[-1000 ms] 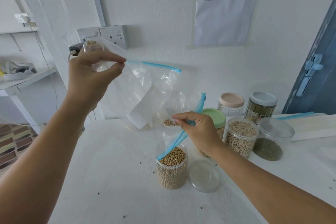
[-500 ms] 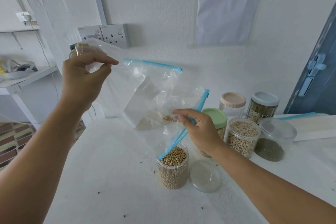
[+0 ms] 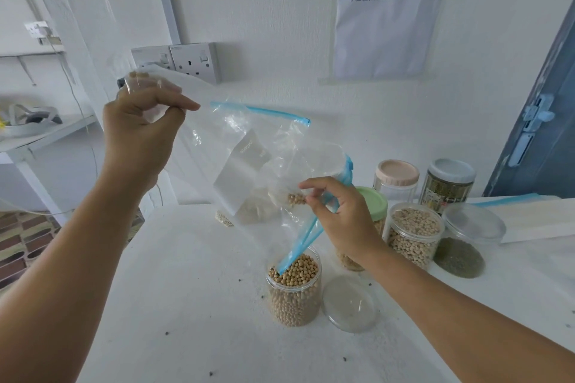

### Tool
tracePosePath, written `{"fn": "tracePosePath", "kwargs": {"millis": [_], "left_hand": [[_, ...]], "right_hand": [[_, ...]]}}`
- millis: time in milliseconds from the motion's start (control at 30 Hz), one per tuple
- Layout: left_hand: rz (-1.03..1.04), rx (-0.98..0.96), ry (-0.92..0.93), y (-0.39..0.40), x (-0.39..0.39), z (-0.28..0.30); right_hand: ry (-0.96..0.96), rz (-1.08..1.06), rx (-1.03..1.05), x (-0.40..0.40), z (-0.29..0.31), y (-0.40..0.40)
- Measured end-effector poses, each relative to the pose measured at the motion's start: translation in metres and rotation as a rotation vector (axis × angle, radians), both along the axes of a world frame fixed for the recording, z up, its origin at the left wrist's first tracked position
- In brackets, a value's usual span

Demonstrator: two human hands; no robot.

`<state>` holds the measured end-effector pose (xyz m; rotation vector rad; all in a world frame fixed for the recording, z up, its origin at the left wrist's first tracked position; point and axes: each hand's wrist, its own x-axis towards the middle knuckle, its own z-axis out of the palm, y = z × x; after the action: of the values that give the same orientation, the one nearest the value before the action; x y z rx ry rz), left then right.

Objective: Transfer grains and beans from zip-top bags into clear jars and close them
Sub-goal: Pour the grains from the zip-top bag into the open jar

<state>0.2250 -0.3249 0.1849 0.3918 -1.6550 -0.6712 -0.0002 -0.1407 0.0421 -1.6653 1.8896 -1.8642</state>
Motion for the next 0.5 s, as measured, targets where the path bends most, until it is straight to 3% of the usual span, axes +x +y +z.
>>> {"fn": "tracePosePath", "kwargs": {"millis": [233,500], "left_hand": [[-0.001,0.033,0.006,0.0033,0.0014,-0.0048],[0.002,0.008,-0.023,0.0077,-0.005,-0.0049]], "right_hand": [[0.046,0.097,0.061,0.0079,-0.0015,0.0053],[0.072,0.068,0.117,0.0063,-0.0069,0.0012]]}}
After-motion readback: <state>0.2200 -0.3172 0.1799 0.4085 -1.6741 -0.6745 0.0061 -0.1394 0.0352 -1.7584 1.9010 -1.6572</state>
